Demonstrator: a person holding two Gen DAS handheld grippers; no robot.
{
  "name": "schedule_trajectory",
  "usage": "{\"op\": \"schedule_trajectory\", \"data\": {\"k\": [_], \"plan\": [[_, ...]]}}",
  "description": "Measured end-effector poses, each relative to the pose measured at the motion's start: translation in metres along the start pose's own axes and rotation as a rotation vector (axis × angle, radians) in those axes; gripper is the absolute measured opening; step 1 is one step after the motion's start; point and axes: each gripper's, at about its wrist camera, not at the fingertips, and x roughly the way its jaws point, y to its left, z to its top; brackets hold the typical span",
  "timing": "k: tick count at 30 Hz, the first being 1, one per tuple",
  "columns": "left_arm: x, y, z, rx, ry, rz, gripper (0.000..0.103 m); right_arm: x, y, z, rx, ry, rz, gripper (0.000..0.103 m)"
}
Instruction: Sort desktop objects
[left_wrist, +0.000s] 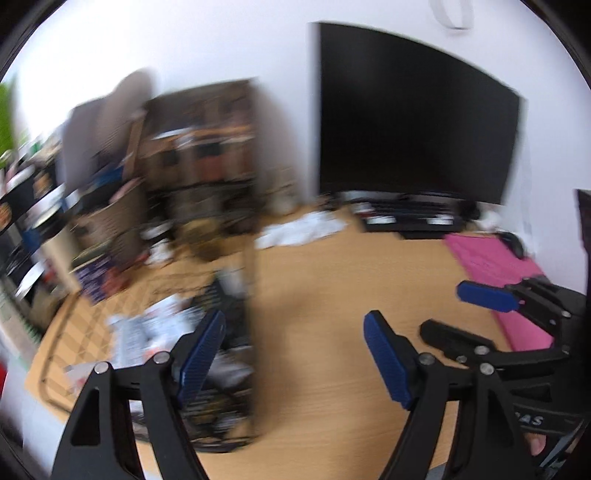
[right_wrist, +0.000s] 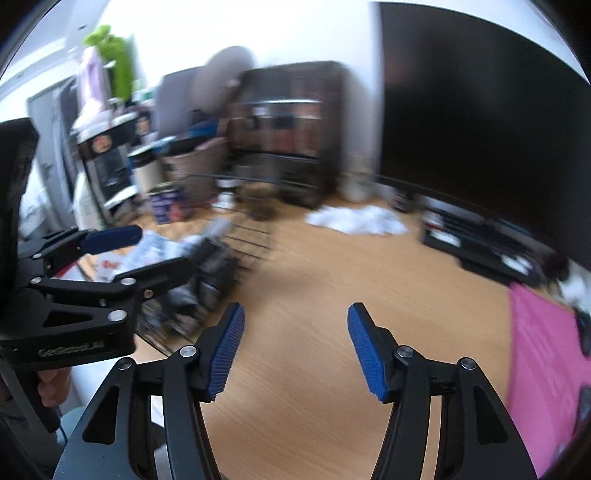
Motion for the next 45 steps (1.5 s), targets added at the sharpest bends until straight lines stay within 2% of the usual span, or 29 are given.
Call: {"op": "schedule_trajectory", "data": {"k": [2, 4, 5, 7, 9, 11, 14, 17, 19, 27, 32, 45], "plan": [[0.002, -0.021, -0.001, 0.031, -0.001, -0.04, 0.082, -0.009, -0.02, -0.014, 0.043, 0.015, -0.028, 0.06], [0.008, -0.041, -0.001, 0.048, 0.041, -0.1, 0.085, -0.016, -0.038, -0.03, 0.082, 0.031, -0.055, 0.06], [0.01, -0.048, 0.0, 0.059, 0.06, -0.101, 0.086, -0.02, -0.045, -0.036, 0.098, 0.036, -0.069, 0.06], [0.012, -0.062, 0.0, 0.09, 0.072, -0.061, 0.086, -0.027, -0.057, -0.046, 0.119, 0.042, -0.109, 0.06], [0.01, -0.074, 0.002, 0.122, 0.05, -0.015, 0.086, -0.032, -0.064, -0.05, 0.125, 0.04, -0.15, 0.06], [0.008, -0.078, 0.004, 0.135, 0.028, -0.002, 0.086, -0.037, -0.072, -0.052, 0.148, 0.024, -0.166, 0.06], [0.01, -0.077, 0.007, 0.125, 0.03, -0.021, 0.088, -0.043, -0.082, -0.057, 0.17, 0.025, -0.195, 0.06], [0.022, -0.074, 0.004, 0.097, 0.102, -0.053, 0.089, -0.044, -0.088, -0.058, 0.184, 0.031, -0.219, 0.06], [0.026, -0.074, 0.001, 0.099, 0.118, -0.068, 0.089, -0.045, -0.089, -0.056, 0.187, 0.025, -0.228, 0.06], [0.028, -0.072, -0.006, 0.081, 0.13, -0.094, 0.089, -0.034, -0.088, -0.054, 0.176, 0.043, -0.231, 0.06], [0.031, -0.069, -0.007, 0.065, 0.139, -0.082, 0.089, -0.03, -0.088, -0.055, 0.17, 0.052, -0.228, 0.06], [0.029, -0.074, -0.008, 0.086, 0.142, -0.084, 0.089, -0.031, -0.087, -0.056, 0.166, 0.052, -0.226, 0.06]]}}
